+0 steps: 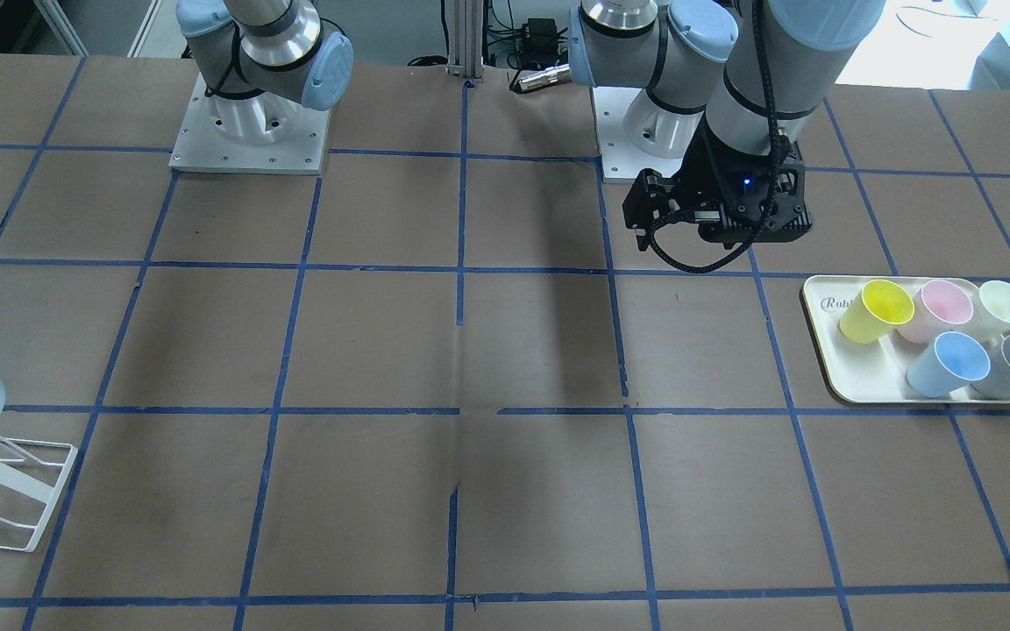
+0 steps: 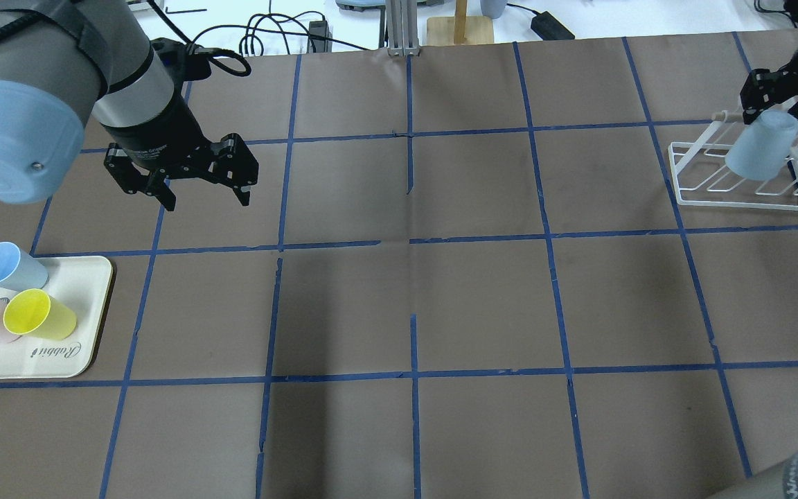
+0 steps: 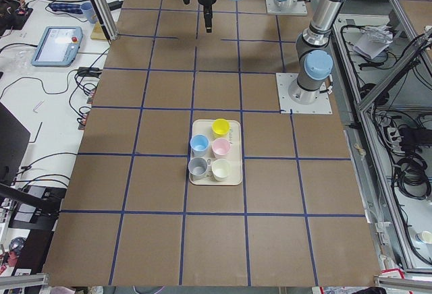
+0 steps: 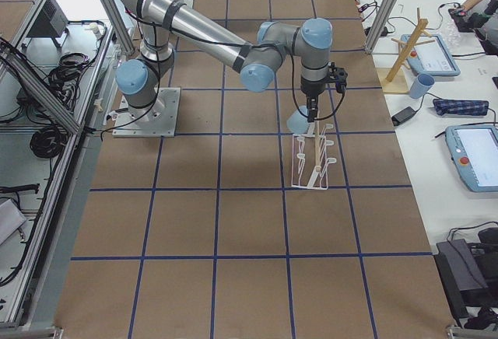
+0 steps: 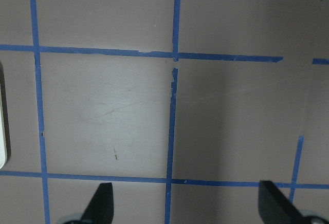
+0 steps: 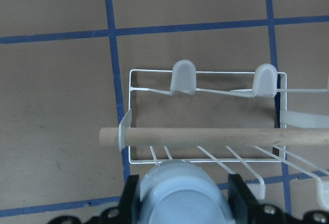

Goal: Transfer IKEA cup to right arm and place on rack

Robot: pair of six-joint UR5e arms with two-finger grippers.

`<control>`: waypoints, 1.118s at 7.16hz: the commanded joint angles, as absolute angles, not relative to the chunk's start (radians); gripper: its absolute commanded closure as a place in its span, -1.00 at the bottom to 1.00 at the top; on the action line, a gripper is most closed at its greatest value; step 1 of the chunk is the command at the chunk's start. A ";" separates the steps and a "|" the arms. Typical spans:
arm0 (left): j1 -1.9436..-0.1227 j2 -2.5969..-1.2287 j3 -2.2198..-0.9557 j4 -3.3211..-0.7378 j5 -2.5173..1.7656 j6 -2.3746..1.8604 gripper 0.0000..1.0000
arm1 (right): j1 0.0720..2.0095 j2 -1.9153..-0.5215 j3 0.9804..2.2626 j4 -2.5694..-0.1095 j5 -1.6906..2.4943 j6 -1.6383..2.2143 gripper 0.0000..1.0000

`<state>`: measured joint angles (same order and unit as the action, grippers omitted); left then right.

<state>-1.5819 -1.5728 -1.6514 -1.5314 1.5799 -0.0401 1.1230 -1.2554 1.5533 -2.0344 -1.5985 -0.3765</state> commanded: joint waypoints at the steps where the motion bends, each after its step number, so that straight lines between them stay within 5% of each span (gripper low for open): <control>1: -1.583 -1.568 -1.637 -1.539 1.588 -0.032 -1.00 | 1.123 -1.249 1.555 -2.040 -1.604 -0.387 -1.00; 4: -1.589 -1.571 -1.629 -1.534 1.612 -0.031 -1.00 | 1.123 -1.276 1.534 -2.022 -1.605 -0.387 -1.00; 8: -1.586 -1.569 -1.634 -1.523 1.615 -0.031 -1.00 | 1.140 -1.490 1.433 -1.509 -1.548 -0.370 -1.00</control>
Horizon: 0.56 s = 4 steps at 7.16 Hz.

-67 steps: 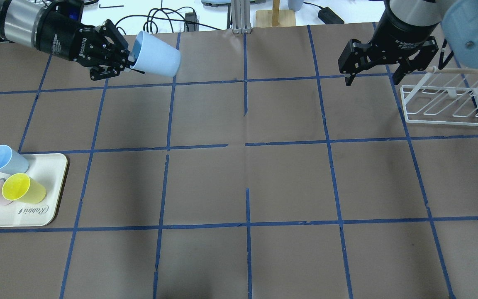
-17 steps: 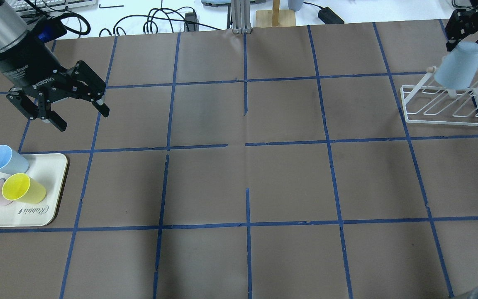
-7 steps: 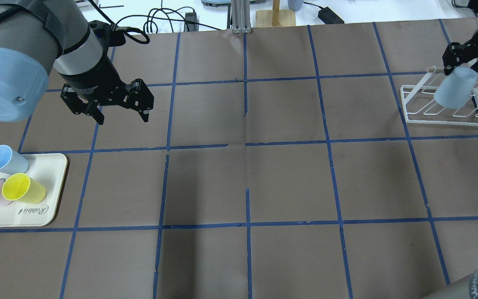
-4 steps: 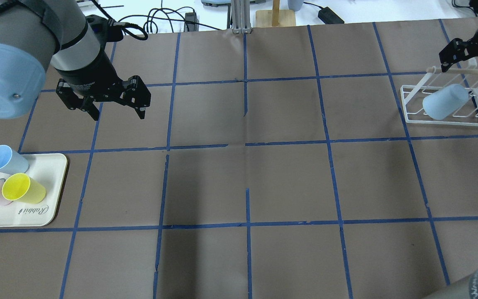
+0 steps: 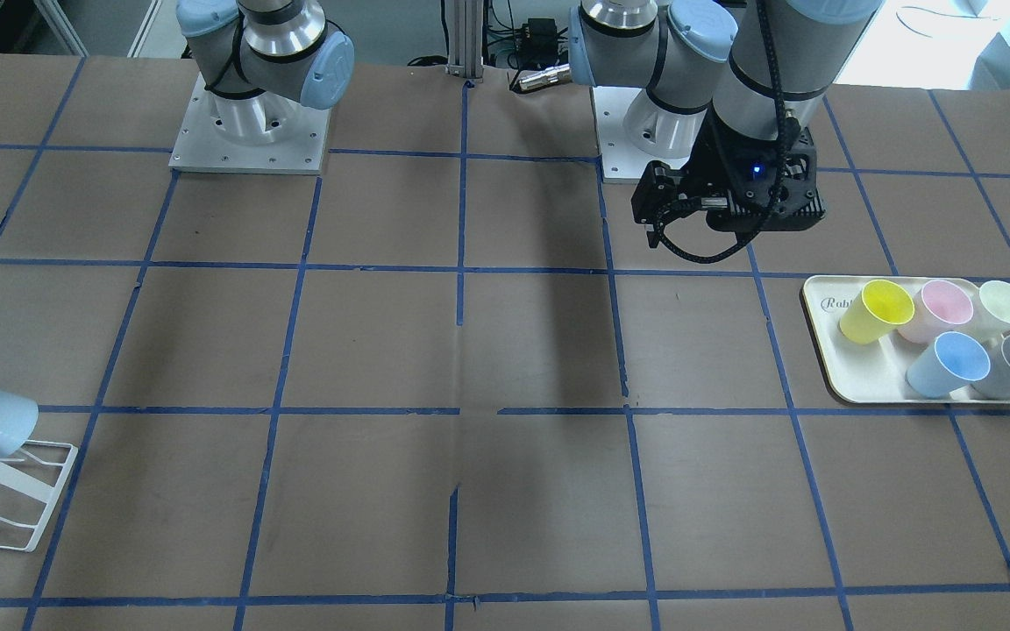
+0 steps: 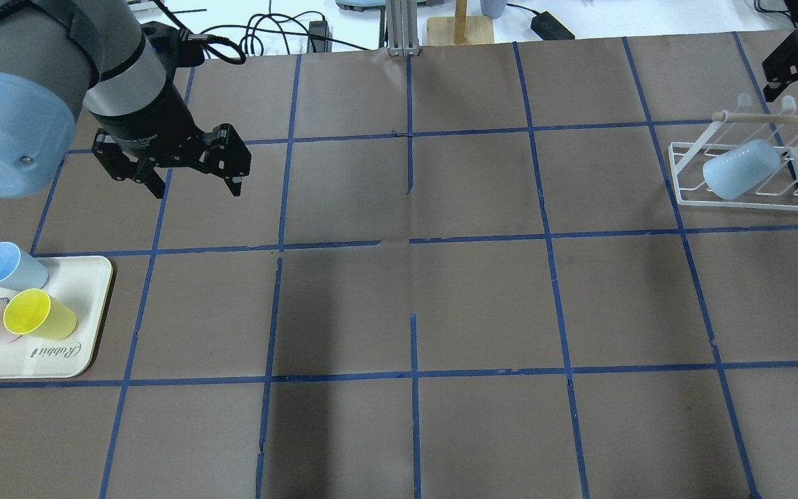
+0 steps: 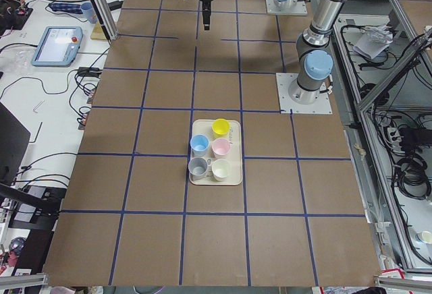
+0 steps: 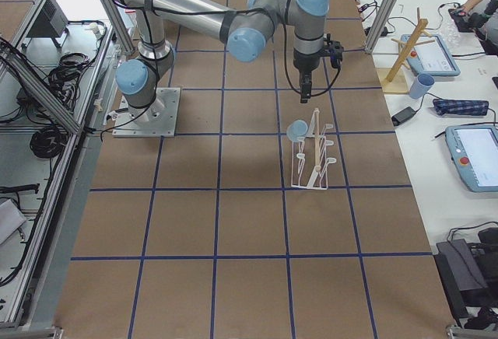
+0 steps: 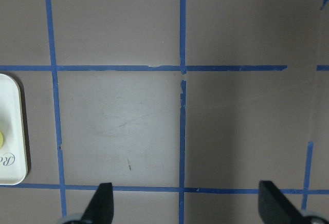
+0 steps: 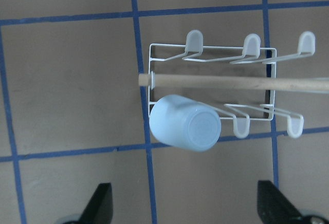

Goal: Transfer IKEA cup to right arm and place on rack

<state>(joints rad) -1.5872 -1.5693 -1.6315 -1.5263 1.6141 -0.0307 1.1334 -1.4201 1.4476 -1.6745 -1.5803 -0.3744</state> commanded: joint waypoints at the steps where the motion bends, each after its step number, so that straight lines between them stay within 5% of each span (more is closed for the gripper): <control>1: -1.583 -1.569 -1.635 -1.523 1.615 -0.031 -1.00 | 1.161 -1.543 1.439 -1.434 -1.523 -0.332 -1.00; 4: -1.585 -1.566 -1.644 -1.523 1.615 -0.031 -1.00 | 1.456 -1.551 1.448 -1.419 -1.513 -0.059 -1.00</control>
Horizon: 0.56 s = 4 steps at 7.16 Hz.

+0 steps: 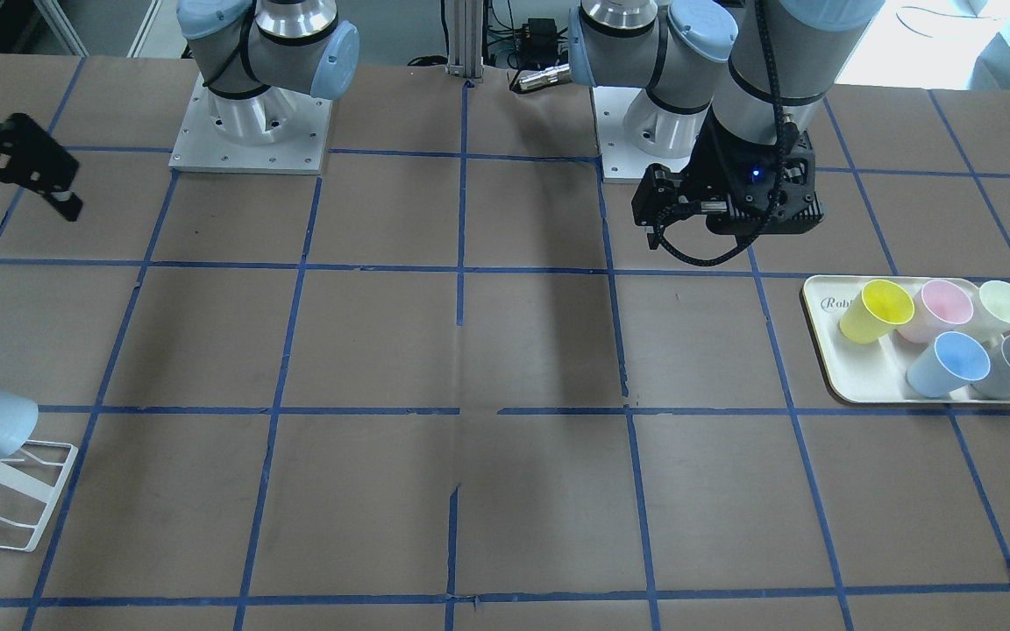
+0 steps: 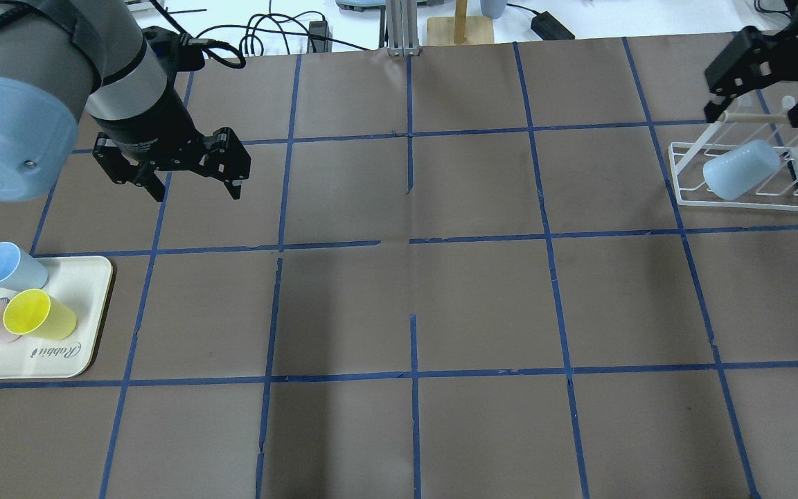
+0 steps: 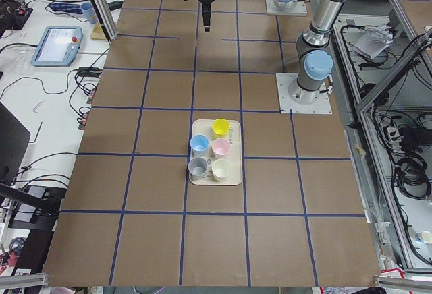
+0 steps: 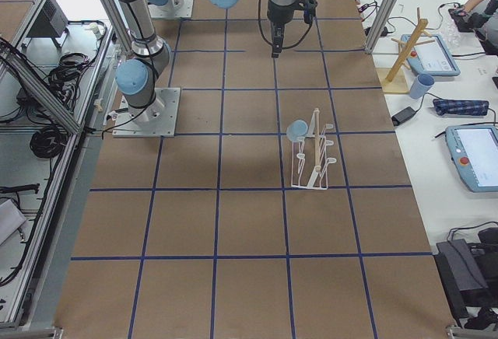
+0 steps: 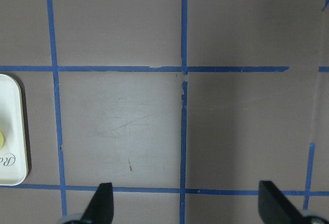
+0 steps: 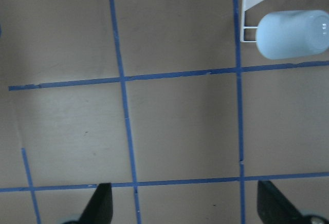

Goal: Transfer IKEA cup to right arm and place on rack

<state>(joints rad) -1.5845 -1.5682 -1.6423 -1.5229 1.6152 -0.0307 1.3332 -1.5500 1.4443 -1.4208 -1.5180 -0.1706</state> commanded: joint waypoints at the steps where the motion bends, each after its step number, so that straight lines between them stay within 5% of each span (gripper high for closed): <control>1: -1.585 -1.562 -1.651 -1.523 1.615 -0.031 -1.00 | 1.544 -1.536 1.447 -1.464 -1.522 0.042 -1.00; 4: -1.585 -1.557 -1.654 -1.523 1.614 -0.029 -1.00 | 1.595 -1.517 1.451 -1.549 -1.523 0.071 -1.00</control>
